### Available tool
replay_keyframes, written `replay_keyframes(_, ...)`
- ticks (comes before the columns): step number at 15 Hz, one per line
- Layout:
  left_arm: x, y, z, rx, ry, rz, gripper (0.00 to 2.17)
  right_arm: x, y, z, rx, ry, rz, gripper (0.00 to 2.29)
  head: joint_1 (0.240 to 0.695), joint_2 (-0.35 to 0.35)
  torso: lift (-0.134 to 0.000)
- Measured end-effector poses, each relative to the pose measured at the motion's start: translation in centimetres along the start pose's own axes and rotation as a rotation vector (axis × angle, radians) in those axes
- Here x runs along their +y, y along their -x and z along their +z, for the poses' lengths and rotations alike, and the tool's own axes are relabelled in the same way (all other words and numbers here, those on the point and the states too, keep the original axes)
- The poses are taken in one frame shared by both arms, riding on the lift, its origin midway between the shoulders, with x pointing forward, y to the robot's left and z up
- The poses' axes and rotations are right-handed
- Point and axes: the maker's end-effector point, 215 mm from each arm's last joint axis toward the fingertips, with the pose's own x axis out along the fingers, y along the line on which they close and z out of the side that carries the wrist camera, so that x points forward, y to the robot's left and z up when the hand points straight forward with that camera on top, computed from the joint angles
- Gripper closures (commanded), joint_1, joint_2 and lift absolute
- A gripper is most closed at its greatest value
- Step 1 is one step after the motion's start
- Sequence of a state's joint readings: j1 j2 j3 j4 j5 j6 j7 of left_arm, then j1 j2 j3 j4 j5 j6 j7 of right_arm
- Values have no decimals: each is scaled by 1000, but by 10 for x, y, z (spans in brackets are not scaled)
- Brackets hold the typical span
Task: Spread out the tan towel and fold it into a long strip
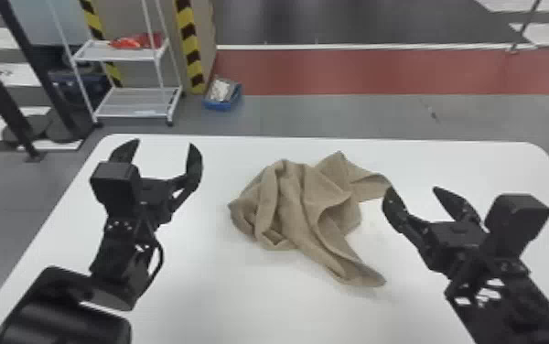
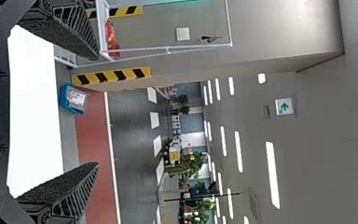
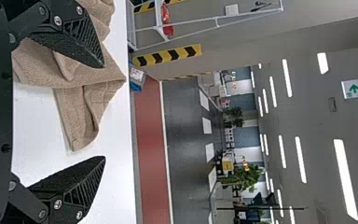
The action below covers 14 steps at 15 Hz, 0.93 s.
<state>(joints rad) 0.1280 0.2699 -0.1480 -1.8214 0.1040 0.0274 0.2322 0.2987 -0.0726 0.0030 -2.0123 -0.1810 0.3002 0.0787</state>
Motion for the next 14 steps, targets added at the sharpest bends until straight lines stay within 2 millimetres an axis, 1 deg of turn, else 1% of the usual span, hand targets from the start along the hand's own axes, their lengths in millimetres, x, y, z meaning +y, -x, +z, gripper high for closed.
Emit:
replay_keyframes(3,8,-7,-21,33,8,13,87,8,-3,6,-12,11,13,208,695,60,-124)
replay_keyframes(5,15,-9,-26,19,44,19,87,12,-4,8,-20,26,21,208,695,70,-124)
replay_keyframes(6,18,-10,-26,5,73,14,87,14,-3,10,-33,32,25,208,695,75,-124)
replay_keyframes(8,22,-10,-26,-13,113,4,87,16,2,23,-95,40,28,208,695,82,-124)
replay_keyframes(10,22,-10,-21,-25,119,-17,87,18,7,30,-134,39,35,208,695,83,-124)
replay_keyframes(14,14,-3,-21,-25,120,-58,87,11,12,29,-139,27,30,208,695,68,-124)
